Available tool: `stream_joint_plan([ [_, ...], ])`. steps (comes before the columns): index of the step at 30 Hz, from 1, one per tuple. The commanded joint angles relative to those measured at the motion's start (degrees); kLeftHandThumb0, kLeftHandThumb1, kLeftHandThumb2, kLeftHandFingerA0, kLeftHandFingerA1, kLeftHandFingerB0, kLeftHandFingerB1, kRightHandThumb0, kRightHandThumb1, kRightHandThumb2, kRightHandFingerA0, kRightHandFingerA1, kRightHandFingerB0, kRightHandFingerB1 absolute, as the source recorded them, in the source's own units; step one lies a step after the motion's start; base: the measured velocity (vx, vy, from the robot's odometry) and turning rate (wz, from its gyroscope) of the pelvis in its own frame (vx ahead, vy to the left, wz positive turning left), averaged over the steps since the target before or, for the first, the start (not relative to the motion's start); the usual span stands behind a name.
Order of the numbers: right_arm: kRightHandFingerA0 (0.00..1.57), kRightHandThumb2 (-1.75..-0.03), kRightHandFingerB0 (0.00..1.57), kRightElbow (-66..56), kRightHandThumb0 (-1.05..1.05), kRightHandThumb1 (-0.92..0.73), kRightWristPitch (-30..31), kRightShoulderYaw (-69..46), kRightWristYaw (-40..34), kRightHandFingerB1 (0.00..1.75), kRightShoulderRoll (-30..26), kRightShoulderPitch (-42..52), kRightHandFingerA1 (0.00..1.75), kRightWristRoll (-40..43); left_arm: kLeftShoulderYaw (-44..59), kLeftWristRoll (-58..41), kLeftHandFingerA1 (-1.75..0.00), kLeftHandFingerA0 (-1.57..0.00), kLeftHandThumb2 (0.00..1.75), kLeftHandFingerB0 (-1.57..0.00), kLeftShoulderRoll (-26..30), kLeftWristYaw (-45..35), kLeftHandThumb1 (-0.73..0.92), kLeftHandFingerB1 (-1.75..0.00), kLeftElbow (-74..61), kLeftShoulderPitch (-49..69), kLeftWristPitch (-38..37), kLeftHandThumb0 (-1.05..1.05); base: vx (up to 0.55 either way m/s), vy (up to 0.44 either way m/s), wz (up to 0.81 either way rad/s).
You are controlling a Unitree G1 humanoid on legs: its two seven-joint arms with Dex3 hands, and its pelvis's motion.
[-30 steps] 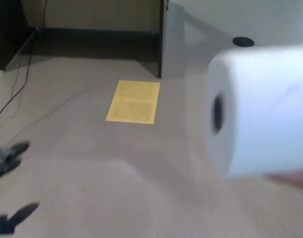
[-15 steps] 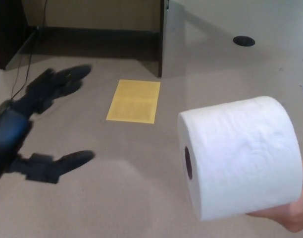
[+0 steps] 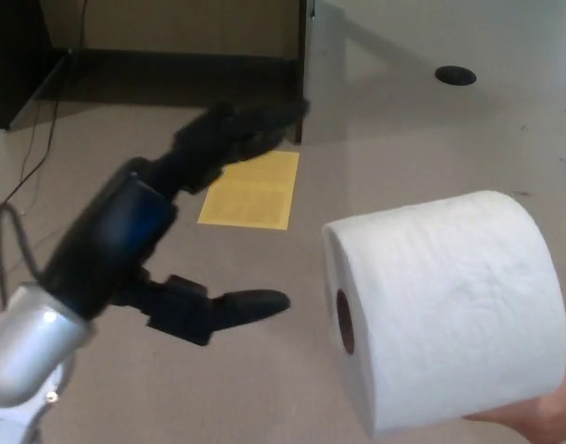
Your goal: A person is holding a toilet paper roll and the robot extends its left hand to grab the roll by inserting its thumb into the gap in the middle and brings its hand down by its side. Then it extends its arm again to hand the toilet paper roll back to the person.
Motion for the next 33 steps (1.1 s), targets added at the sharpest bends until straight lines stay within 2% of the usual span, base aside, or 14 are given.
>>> stream_joint_plan([
  [1, 0.63, -0.62, 0.56, 0.4, -0.47, -0.75, -0.5, -0.7, -0.7, 0.44, -1.0, 0.3, 0.51, 0.0, -2.3, 1.1, -0.38, -0.22, 0.59, -0.09, -1.4, -0.9, 0.35, -0.31, 0.7, -2.1, 4.6, -0.45, 0.0, 0.0, 0.0],
  [6, 0.66, -0.62, 0.56, 0.5, -0.46, -0.74, -0.9, -1.2, -0.4, 0.44, -0.9, 0.2, 0.53, 0.4, -4.1, 2.4, -0.39, -0.22, 0.6, -0.09, -2.4, -1.4, 0.35, -0.29, 2.0, -3.1, 3.0, -0.46, 0.0, 0.0, 0.0],
  [17, 0.66, -0.62, 0.56, 0.6, -0.45, -0.74, -0.9, -2.1, -0.1, 0.44, -0.4, 0.7, 0.57, 0.5, -7.1, 5.1, -0.39, -0.17, 0.61, -0.07, -4.4, -0.8, 0.36, -0.3, 1.1, -3.2, 5.2, -0.49, 0.0, 0.0, 0.0],
  [18, 0.66, -0.62, 0.56, 0.6, -0.45, -0.74, -0.9, -2.1, -0.1, 0.44, -0.4, 0.6, 0.56, 0.4, -7.1, 5.1, -0.48, -0.01, 0.79, 0.0, -4.5, -0.8, 0.2, -0.48, 1.2, -3.3, 5.0, -0.26, 0.0, 0.0, 0.0],
  [20, 0.67, -0.62, 0.56, 0.6, -0.45, -0.74, -1.1, -2.3, 0.2, 0.45, -0.5, 0.6, 0.59, 0.6, -7.6, 5.5, -0.48, 0.0, 0.79, 0.0, -4.7, -1.0, 0.2, -0.48, 0.5, -3.7, 6.4, -0.27, 0.0, 0.0, 0.0],
  [24, 0.63, -0.62, 0.56, 0.7, -0.45, -0.73, -1.2, -2.3, -0.3, 0.44, -0.5, 0.4, 0.51, 0.2, -8.6, 6.7, -0.48, 0.0, 0.8, 0.0, -5.7, -0.9, 0.21, -0.48, 1.1, -4.3, 5.7, -0.28, 0.0, 0.0, 0.0],
  [27, 0.66, -0.62, 0.56, 0.8, -0.45, -0.73, -1.4, -2.3, -0.6, 0.45, -0.5, 0.5, 0.54, 0.1, -9.4, 6.7, -0.48, -0.01, 0.8, 0.0, -7.3, -0.7, 0.2, -0.48, 1.4, -4.8, 6.1, -0.28, 0.0, 0.0, 0.0],
  [28, 0.67, -0.62, 0.56, 0.7, -0.45, -0.73, -1.4, -2.2, -0.8, 0.44, -0.5, 0.5, 0.54, 0.0, -9.7, 6.5, -0.38, -0.17, 0.63, -0.07, -8.0, -0.5, 0.37, -0.31, 2.1, -5.0, 5.3, -0.52, 0.0, 0.0, 0.0],
  [29, 0.66, -0.62, 0.56, 0.6, -0.45, -0.73, -1.2, -2.2, -0.7, 0.44, -0.5, 0.6, 0.53, 0.0, -10.2, 7.1, -0.48, -0.01, 0.8, 0.0, -8.5, -0.4, 0.21, -0.48, 2.6, -5.4, 4.5, -0.28, 0.0, 0.0, 0.0],
  [32, 0.68, -0.62, 0.55, 0.5, -0.45, -0.73, -1.1, -2.3, -0.5, 0.44, -0.4, 0.6, 0.57, 0.1, -11.1, 7.5, -0.47, 0.0, 0.8, 0.0, -10.3, -0.4, 0.22, -0.48, 3.8, -6.6, 4.0, -0.27, 0.0, 0.0, 0.0],
  [33, 0.65, -0.62, 0.55, 0.5, -0.45, -0.74, -1.1, -2.2, -0.7, 0.44, -0.5, 0.5, 0.52, -0.1, -11.9, 8.0, -0.38, -0.19, 0.61, -0.09, -11.2, -0.1, 0.37, -0.31, 4.0, -7.6, 4.8, -0.51, 0.0, 0.0, 0.0],
])
